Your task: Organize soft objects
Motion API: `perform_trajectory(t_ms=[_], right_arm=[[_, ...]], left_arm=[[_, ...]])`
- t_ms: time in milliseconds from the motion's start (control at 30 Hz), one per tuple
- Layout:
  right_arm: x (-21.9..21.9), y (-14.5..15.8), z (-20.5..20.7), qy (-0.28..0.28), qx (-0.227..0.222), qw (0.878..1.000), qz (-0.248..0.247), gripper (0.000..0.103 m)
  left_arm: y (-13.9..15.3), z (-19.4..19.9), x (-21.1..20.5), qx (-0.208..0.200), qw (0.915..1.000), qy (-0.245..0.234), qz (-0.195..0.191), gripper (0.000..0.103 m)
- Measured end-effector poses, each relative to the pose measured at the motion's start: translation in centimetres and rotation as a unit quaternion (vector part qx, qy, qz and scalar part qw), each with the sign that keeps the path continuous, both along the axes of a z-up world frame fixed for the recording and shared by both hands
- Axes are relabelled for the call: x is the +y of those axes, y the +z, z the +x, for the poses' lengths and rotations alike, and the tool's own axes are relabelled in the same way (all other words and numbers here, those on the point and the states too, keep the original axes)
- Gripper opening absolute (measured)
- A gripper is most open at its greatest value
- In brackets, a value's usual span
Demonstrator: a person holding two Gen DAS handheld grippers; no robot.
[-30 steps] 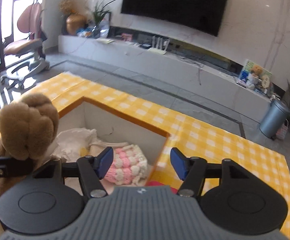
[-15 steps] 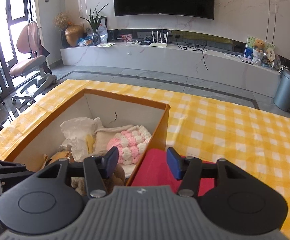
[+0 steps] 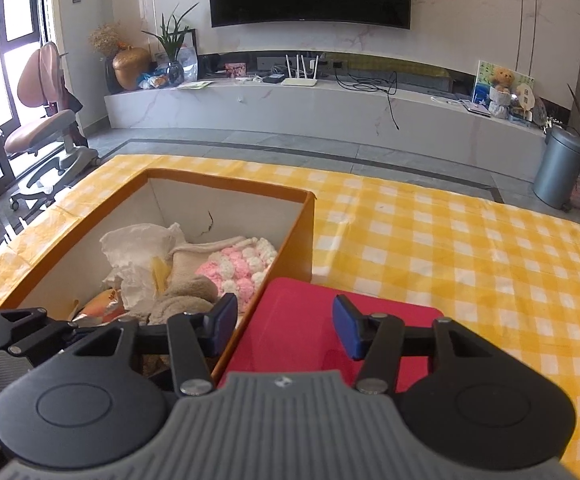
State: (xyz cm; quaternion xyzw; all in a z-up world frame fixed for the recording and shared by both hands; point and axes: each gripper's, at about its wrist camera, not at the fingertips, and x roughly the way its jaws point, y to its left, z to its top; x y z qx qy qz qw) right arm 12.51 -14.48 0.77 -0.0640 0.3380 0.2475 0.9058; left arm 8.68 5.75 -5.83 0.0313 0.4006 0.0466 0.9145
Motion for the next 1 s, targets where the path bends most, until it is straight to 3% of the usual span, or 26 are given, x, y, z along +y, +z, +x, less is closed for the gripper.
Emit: perform_trajectory(t_ms=[133, 200, 267, 333, 500, 600, 733, 1000], right_arm=[[-0.1, 0.1, -0.3, 0.000, -0.002, 1.000, 0.002, 0.054], [-0.4, 0.6, -0.6, -0.005, -0.008, 1.000, 0.009, 0.061], [-1.1, 1.4, -1.0, -0.015, -0.019, 1.000, 0.020, 0.069], [-1.8, 2.5, -1.4, -0.031, -0.035, 0.999, 0.024, 0.079], [-4.3, 4.7, -3.2, -0.074, -0.075, 0.994, 0.026, 0.090], [-5.8, 5.0, -4.5, -0.106, -0.093, 0.990, 0.025, 0.090], [-7.0, 3.7, -6.2, -0.136, -0.101, 0.985, 0.002, 0.090], [-6.1, 1.7, -7.1, -0.126, -0.092, 0.988, -0.001, 0.090]], left_arm=[[0.3, -0.5, 0.0, -0.002, 1.0000, -0.001, -0.003, 0.070], [0.9, -1.2, -0.2, -0.009, 0.9999, -0.005, 0.002, 0.072], [1.5, -2.0, -0.6, -0.024, 0.9992, -0.027, 0.015, 0.092], [2.4, -3.2, -1.1, -0.053, 0.9976, -0.041, 0.018, 0.093], [4.8, -5.6, -1.7, -0.114, 0.9923, -0.047, 0.009, 0.093], [5.8, -6.5, -1.5, -0.166, 0.9851, -0.043, -0.014, 0.094], [6.9, -7.0, -1.1, -0.205, 0.9765, -0.033, -0.057, 0.094], [6.9, -7.0, -2.0, -0.234, 0.9701, -0.007, -0.063, 0.095]])
